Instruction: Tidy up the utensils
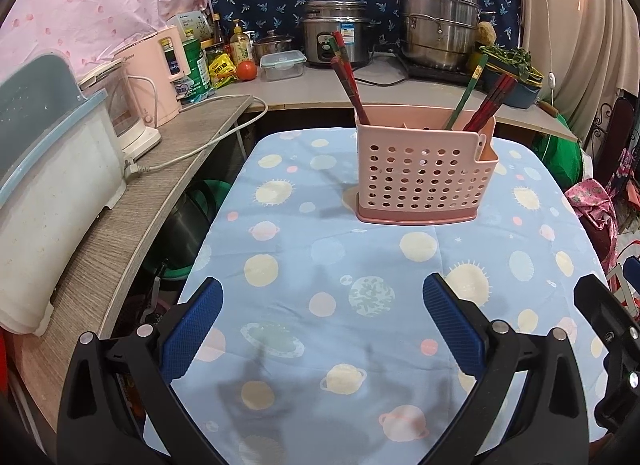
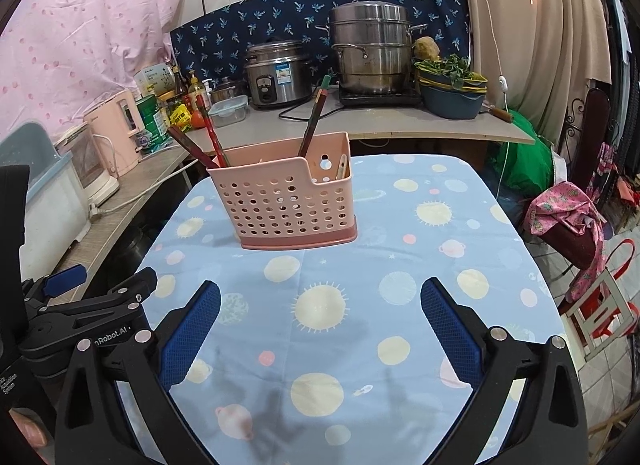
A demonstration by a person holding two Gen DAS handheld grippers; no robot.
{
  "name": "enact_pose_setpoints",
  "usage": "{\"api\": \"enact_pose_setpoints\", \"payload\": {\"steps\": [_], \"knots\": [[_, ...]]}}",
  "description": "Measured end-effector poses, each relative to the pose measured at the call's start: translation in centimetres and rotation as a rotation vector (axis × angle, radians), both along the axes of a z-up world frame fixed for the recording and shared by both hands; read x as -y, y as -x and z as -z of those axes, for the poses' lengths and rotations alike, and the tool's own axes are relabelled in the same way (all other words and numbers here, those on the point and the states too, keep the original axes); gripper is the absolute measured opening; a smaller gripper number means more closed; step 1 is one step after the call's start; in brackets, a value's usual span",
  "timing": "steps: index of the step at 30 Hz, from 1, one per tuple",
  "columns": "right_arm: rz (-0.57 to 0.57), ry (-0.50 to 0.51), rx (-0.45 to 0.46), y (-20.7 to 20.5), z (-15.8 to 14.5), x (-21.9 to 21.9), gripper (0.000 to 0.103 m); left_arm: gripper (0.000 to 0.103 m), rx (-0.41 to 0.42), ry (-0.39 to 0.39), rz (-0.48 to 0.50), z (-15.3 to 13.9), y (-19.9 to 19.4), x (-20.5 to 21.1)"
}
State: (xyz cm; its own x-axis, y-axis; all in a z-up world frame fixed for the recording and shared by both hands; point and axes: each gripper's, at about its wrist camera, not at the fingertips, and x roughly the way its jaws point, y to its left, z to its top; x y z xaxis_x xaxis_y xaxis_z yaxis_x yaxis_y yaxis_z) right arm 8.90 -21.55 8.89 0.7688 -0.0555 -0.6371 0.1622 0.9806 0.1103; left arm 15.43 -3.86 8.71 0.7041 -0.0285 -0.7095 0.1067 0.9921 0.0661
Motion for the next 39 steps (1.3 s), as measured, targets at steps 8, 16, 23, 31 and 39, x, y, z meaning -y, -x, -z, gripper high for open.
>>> {"api": "enact_pose_setpoints", "payload": {"steps": [8,16,23,31,39], "knots": [[0.000,-0.004,-0.012,-0.14,0.20,0.15,0.096,0.096,-0.002,0.000,0.007,0.11,-0.12,0.12],[-0.004,-0.005,-0.020,-0.23,0.38,0.12,0.096,0.096,-0.002,-0.003,0.011,0.12,-0.09,0.23],[-0.002,0.000,-0.016,-0.25,0.38,0.08,0.096,0.096,-0.001,-0.003,0.009,0.12,-0.08,0.19],[-0.002,0.000,-0.018,-0.26,0.39,0.06,0.096,0.096,-0.002,-0.003,0.008,0.14,-0.12,0.13],[-0.005,0.003,-0.020,-0.30,0.55,-0.04,0.096,0.096,-0.001,-0.003,0.009,0.13,-0.11,0.09]]}}
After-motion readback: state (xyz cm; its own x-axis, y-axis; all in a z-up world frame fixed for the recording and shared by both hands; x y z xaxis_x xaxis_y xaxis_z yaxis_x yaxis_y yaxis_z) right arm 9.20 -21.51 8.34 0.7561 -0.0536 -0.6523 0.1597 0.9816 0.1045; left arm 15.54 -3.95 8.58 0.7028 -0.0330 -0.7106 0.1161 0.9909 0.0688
